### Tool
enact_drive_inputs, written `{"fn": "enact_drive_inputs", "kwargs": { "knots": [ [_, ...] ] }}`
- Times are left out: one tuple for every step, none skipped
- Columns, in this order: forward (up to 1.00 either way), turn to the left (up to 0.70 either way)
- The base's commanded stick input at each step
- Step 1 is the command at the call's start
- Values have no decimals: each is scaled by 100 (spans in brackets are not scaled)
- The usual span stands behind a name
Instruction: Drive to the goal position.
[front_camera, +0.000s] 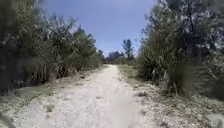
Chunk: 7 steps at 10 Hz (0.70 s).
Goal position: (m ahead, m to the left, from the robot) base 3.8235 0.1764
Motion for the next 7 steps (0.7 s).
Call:
{"fn": "enact_drive_inputs", "kwargs": {
  "knots": [
    [50,8],
    [50,19],
    [50,29],
    [50,39],
    [50,48],
    [50,26],
    [50,0]
  ]
}}
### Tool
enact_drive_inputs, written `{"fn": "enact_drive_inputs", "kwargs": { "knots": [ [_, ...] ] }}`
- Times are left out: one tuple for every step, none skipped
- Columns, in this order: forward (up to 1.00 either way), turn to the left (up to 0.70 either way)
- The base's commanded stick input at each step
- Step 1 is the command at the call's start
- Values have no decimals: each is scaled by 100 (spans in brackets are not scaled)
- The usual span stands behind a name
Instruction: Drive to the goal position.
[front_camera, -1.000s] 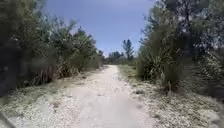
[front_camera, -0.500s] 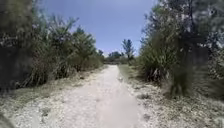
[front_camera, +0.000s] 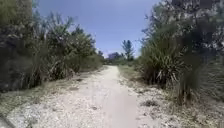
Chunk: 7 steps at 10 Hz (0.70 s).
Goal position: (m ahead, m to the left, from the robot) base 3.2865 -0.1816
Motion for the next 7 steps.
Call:
{"fn": "enact_drive_inputs", "kwargs": {
  "knots": [
    [50,0],
    [50,0],
    [50,0],
    [50,0],
    [50,0],
    [50,0],
    [50,0]
  ]
}}
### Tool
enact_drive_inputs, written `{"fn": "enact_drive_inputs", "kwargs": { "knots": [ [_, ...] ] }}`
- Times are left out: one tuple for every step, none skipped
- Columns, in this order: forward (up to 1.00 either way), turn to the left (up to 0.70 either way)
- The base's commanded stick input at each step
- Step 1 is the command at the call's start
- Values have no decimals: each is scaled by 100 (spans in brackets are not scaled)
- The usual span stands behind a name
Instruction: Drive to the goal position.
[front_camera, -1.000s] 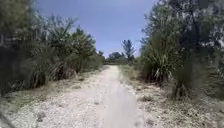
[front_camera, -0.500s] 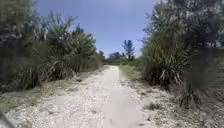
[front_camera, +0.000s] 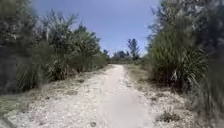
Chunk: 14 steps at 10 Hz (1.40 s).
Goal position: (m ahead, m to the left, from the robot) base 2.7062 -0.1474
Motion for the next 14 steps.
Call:
{"fn": "enact_drive_inputs", "kwargs": {
  "knots": [
    [50,0],
    [50,0],
    [50,0],
    [50,0],
    [50,0],
    [50,0],
    [50,0],
    [50,0],
    [50,0],
    [50,0],
    [50,0],
    [50,0],
    [50,0],
    [50,0]
  ]
}}
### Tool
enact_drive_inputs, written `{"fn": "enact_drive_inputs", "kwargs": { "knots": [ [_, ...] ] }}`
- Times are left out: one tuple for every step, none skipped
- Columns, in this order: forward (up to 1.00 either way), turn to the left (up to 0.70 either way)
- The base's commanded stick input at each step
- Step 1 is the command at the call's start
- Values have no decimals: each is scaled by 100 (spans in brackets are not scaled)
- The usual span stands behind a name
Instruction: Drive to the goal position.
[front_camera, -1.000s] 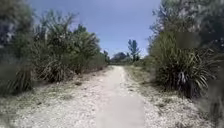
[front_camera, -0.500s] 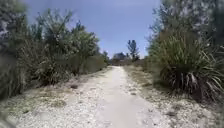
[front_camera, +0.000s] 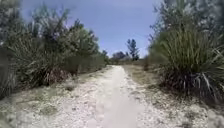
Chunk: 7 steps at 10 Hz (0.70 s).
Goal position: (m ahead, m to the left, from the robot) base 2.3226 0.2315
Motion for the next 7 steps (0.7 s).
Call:
{"fn": "enact_drive_inputs", "kwargs": {
  "knots": [
    [50,0],
    [50,0],
    [50,0],
    [50,0],
    [50,0],
    [50,0],
    [50,0]
  ]
}}
